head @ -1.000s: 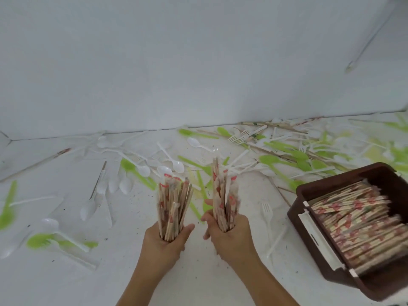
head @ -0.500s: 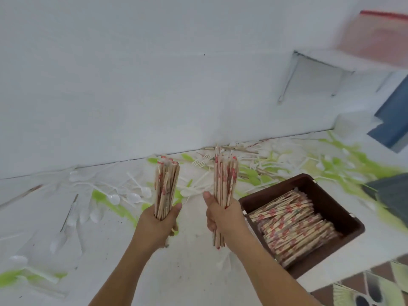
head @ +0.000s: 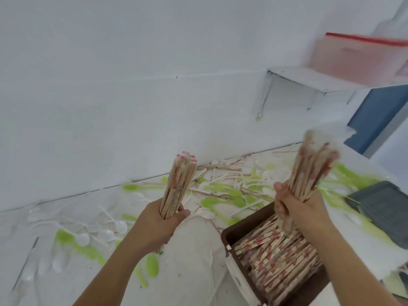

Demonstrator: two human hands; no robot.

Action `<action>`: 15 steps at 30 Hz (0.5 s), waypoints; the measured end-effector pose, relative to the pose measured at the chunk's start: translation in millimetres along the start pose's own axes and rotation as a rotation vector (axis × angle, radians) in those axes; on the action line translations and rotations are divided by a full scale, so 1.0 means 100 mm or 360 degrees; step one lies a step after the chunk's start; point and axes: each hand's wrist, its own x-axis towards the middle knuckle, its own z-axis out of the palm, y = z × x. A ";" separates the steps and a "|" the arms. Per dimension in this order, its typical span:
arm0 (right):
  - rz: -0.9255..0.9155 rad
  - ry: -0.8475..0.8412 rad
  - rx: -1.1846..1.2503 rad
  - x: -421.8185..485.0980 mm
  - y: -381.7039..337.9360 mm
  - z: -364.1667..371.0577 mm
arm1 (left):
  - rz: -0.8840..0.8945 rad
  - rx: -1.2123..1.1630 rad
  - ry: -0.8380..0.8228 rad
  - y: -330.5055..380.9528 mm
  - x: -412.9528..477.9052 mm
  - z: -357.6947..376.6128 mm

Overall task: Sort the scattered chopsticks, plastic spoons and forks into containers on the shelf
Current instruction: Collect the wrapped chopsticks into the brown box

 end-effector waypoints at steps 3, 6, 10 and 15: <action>-0.0178 -0.0600 -0.1232 0.24 0.20 -0.54 | 0.0058 0.0277 -0.0113 0.32 0.04 0.17; -0.0291 -0.1358 -0.2451 0.34 0.35 -0.70 | 0.0131 0.0611 -0.0150 0.62 0.11 0.51; -0.0569 -0.1685 -0.2583 0.28 0.52 -0.72 | 0.0151 0.0885 -0.0238 0.77 0.14 1.14; -0.0358 -0.1915 -0.2033 0.04 1.11 -0.74 | 0.0221 0.1188 -0.0452 0.63 0.20 2.04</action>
